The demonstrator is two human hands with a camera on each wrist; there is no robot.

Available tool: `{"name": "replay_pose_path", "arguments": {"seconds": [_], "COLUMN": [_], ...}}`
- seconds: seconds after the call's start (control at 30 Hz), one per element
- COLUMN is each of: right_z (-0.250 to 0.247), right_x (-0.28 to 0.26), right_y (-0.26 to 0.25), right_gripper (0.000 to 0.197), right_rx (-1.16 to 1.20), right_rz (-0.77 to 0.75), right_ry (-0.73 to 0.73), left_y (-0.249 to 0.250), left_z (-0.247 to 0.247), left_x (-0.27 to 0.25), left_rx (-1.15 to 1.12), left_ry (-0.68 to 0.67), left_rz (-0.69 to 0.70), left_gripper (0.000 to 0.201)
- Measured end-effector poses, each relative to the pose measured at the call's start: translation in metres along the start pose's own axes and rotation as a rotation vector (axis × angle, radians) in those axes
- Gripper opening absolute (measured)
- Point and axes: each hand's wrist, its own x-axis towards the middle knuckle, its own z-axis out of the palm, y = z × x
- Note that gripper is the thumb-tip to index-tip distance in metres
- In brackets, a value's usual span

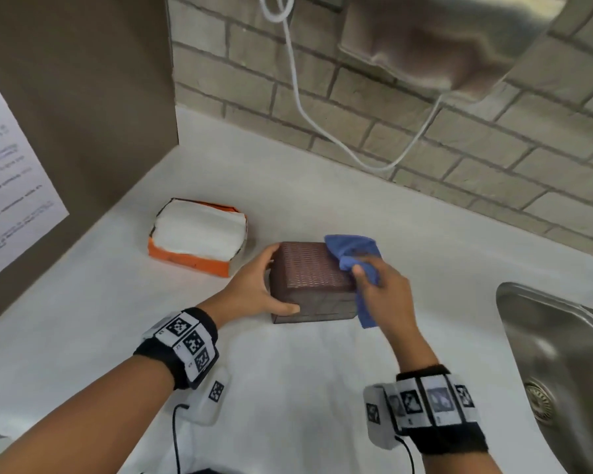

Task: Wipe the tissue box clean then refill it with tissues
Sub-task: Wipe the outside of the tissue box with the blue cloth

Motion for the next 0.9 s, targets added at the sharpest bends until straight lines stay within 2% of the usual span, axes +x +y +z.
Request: {"name": "replay_pose_path", "arguments": {"seconds": [0.07, 0.13, 0.2, 0.3, 0.4, 0.43, 0.57, 0.63, 0.73, 0.77, 0.83, 0.9], "right_z": [-0.034, -0.056, -0.058, -0.026, 0.027, 0.043, 0.072, 0.056, 0.021, 0.019, 0.040, 0.071], "right_x": [0.010, 0.013, 0.012, 0.011, 0.003, -0.003, -0.020, -0.010, 0.010, 0.011, 0.004, -0.015], "right_y": [0.003, 0.000, -0.005, -0.007, -0.003, -0.009, -0.033, -0.022, -0.003, -0.002, -0.016, -0.032], "right_gripper": [0.012, 0.013, 0.015, 0.011, 0.028, 0.031, 0.037, 0.040, 0.036, 0.034, 0.031, 0.033], "right_rx": [0.162, 0.285, 0.260, 0.096, -0.276, -0.319, -0.268, -0.175, -0.193, -0.247, -0.330, -0.323], "right_rz": [0.156, 0.225, 0.165, 0.050, -0.140, -0.185, -0.348, -0.293, -0.069, -0.046, -0.131, -0.261], "right_ry": [-0.008, 0.017, 0.043, 0.026, -0.003, -0.006, -0.177, -0.172, 0.006, 0.045, 0.039, -0.040], "left_y": [-0.003, -0.004, -0.004, -0.006, -0.006, -0.005, -0.004, -0.001, 0.000, 0.000, 0.001, 0.004], "left_z": [-0.002, -0.003, -0.003, -0.001, 0.000, -0.001, -0.002, -0.003, -0.001, 0.000, 0.001, 0.000], "left_x": [0.001, 0.000, 0.001, 0.001, 0.001, 0.000, -0.002, -0.002, 0.000, 0.001, 0.001, -0.002], "left_rx": [0.015, 0.032, 0.040, 0.028, 0.014, 0.012, -0.028, 0.024, 0.049, 0.047, 0.025, -0.016], "left_ry": [-0.022, -0.022, -0.014, -0.012, -0.002, 0.001, -0.012, 0.007, 0.007, 0.008, 0.015, 0.012], "left_rz": [-0.013, -0.023, -0.023, -0.008, 0.002, 0.012, 0.025, 0.026, -0.001, 0.000, 0.011, 0.024], "left_gripper": [0.101, 0.099, 0.099, 0.100, 0.102, 0.101, 0.087, 0.092, 0.101, 0.102, 0.101, 0.091]}}
